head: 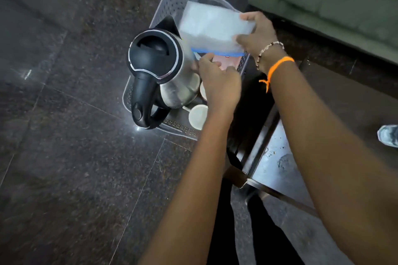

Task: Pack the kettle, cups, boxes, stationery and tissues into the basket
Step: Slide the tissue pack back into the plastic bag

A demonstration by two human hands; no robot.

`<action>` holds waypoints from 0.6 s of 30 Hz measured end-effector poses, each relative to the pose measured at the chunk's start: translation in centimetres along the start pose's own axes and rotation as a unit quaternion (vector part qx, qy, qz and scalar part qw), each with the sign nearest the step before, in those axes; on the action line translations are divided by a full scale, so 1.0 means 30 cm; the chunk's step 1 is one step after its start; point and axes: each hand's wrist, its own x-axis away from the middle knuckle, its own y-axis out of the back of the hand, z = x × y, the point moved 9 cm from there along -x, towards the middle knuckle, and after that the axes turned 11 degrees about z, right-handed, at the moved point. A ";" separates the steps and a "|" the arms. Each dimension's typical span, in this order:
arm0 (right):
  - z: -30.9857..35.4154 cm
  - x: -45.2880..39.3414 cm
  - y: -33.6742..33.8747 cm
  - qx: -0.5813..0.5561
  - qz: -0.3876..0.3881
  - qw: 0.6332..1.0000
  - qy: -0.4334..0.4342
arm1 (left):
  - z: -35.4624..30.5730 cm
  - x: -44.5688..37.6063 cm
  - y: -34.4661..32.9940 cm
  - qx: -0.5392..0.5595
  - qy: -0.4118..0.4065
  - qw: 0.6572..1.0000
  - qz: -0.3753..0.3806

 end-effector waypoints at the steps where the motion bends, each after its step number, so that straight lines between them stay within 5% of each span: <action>1: 0.009 -0.032 -0.041 0.040 0.038 0.998 -0.003 | -0.033 -0.001 0.002 -0.042 -0.049 0.998 0.000; 4: 0.032 -0.060 -0.091 0.235 0.069 0.969 0.020 | -0.101 -0.038 -0.011 -0.169 -0.132 0.976 0.031; 9: -0.034 0.018 -0.063 0.316 0.039 0.947 0.046 | -0.024 -0.155 -0.072 -0.400 -0.060 0.900 0.162; 13: -0.088 0.026 -0.111 0.359 0.070 0.929 0.052 | 0.034 -0.165 -0.080 -0.440 -0.025 0.877 0.191; 18: -0.074 -0.007 -0.174 0.427 0.076 0.899 0.056 | 0.029 -0.178 -0.074 -0.406 -0.041 0.896 0.173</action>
